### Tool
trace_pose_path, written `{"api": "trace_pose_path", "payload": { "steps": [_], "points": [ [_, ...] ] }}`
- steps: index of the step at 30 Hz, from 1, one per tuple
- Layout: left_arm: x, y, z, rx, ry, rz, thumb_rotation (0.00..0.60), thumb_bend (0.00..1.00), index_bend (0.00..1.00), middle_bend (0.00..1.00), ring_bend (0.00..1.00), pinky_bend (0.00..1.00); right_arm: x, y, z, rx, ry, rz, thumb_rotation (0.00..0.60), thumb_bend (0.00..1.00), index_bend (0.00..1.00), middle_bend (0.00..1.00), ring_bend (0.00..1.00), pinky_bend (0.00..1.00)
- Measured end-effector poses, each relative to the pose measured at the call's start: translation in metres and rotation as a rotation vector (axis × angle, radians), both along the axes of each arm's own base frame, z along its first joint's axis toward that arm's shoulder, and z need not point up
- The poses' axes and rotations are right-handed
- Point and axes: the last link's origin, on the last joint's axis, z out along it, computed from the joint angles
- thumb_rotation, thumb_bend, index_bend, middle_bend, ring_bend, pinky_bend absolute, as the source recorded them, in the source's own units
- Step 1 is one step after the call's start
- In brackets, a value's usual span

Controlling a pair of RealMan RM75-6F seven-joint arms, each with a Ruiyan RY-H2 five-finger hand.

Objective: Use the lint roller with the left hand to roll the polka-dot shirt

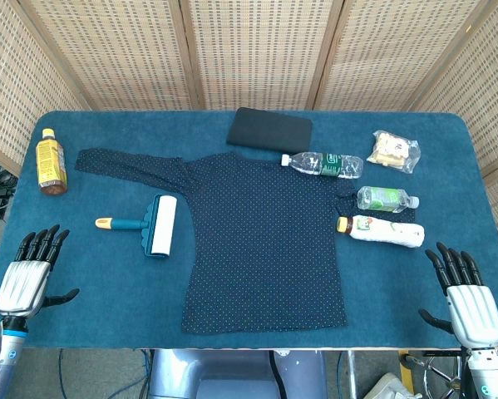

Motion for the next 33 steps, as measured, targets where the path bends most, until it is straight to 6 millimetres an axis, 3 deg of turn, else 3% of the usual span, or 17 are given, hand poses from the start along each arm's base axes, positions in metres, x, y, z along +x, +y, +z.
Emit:
{"api": "trace_pose_path", "payload": {
  "steps": [33],
  "points": [
    [-0.0016, 0.0047, 0.0024, 0.004, 0.002, 0.010, 0.600, 0.13, 0.00, 0.00, 0.00, 0.01, 0.0009, 0.0002, 0.0033, -0.020, -0.008, 0.003, 0.600, 0.08, 0.00, 0.00, 0.00, 0.00]
  ]
}}
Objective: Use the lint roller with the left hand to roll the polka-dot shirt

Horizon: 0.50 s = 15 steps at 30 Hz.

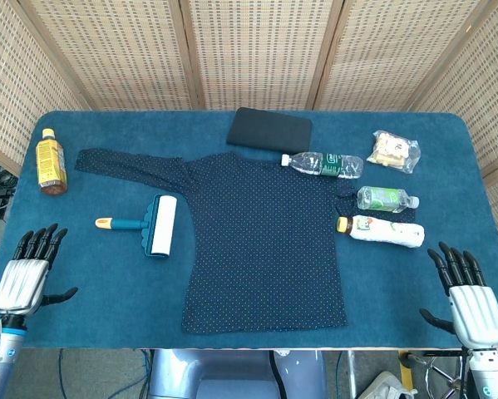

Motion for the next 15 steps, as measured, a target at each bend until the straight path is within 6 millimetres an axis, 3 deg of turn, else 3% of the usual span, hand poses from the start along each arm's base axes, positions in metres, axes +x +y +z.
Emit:
{"api": "trace_pose_path", "payload": {
  "steps": [4, 7, 12, 15],
  "points": [
    [0.002, 0.008, 0.004, 0.012, -0.002, -0.008, 0.600, 0.13, 0.00, 0.00, 0.00, 0.03, -0.002, -0.001, 0.001, -0.006, -0.001, -0.008, 0.600, 0.08, 0.00, 0.00, 0.00, 0.00],
    [0.004, 0.021, 0.010, 0.029, 0.002, -0.021, 0.600, 0.14, 0.00, 0.03, 0.03, 0.13, -0.002, -0.001, 0.000, -0.007, 0.004, -0.006, 0.600, 0.08, 0.00, 0.00, 0.00, 0.00],
    [0.006, 0.052, 0.016, 0.022, 0.026, -0.041, 0.600, 0.17, 0.02, 0.47, 0.39, 0.46, -0.001, -0.002, 0.001, -0.018, 0.005, 0.000, 0.600, 0.08, 0.00, 0.00, 0.00, 0.00],
    [0.006, 0.066, 0.015, -0.001, 0.036, -0.040, 0.600, 0.17, 0.08, 0.63, 0.52, 0.55, -0.002, -0.002, 0.002, -0.024, 0.005, -0.002, 0.600, 0.08, 0.00, 0.00, 0.00, 0.00]
  ]
}}
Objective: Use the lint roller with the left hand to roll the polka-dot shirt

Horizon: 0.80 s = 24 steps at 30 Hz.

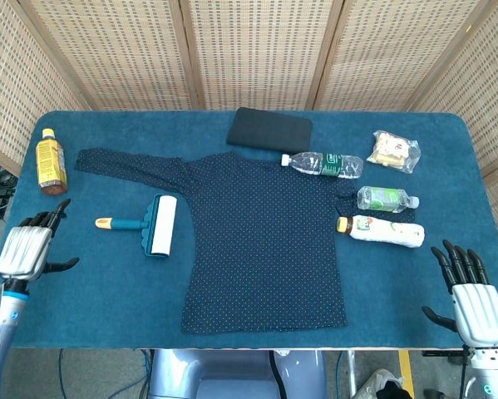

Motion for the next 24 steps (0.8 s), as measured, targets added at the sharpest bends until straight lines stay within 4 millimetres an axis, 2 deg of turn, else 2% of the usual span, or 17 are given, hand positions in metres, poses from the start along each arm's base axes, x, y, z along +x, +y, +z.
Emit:
{"api": "trace_pose_path", "payload": {
  "steps": [3, 5, 9, 15, 24],
  "points": [
    [0.000, 0.013, -0.002, -0.030, 0.005, 0.008, 0.600, 0.20, 0.17, 0.74, 0.60, 0.60, -0.001, -0.001, 0.001, -0.005, -0.003, -0.004, 0.600, 0.08, 0.00, 0.00, 0.00, 0.00],
    [0.000, 0.022, -0.004, -0.051, 0.009, 0.014, 0.600, 0.24, 0.23, 0.77, 0.63, 0.62, -0.002, -0.002, 0.002, -0.009, -0.005, -0.008, 0.600, 0.08, 0.00, 0.00, 0.00, 0.00],
    [-0.002, 0.042, -0.010, -0.100, 0.024, 0.036, 0.600, 0.25, 0.32, 0.79, 0.64, 0.63, -0.004, -0.003, 0.003, -0.012, -0.004, -0.012, 0.600, 0.08, 0.00, 0.00, 0.00, 0.00],
    [-0.005, 0.078, -0.029, -0.158, 0.099, 0.066, 0.600, 0.30, 0.38, 0.79, 0.64, 0.63, -0.007, -0.004, 0.002, -0.015, 0.000, -0.018, 0.600, 0.08, 0.00, 0.00, 0.00, 0.00],
    [0.000, 0.101, -0.056, -0.214, 0.174, 0.076, 0.600, 0.31, 0.41, 0.80, 0.64, 0.63, -0.010, -0.006, 0.001, -0.017, 0.007, -0.031, 0.600, 0.08, 0.00, 0.00, 0.00, 0.00]
  ]
}}
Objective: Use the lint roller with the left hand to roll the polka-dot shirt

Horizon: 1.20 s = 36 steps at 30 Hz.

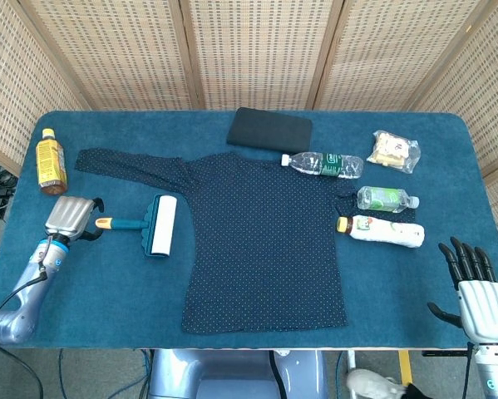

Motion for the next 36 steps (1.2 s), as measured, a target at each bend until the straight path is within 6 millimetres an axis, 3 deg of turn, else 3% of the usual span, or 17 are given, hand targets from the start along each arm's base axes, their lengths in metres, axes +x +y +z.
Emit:
{"api": "trace_pose_path", "payload": {
  "steps": [36],
  "points": [
    [0.008, 0.020, -0.054, -0.076, 0.117, -0.038, 0.600, 0.31, 0.42, 0.80, 0.65, 0.63, -0.011, -0.005, 0.002, -0.019, 0.004, -0.033, 0.600, 0.08, 0.00, 0.00, 0.00, 0.00]
  ]
}}
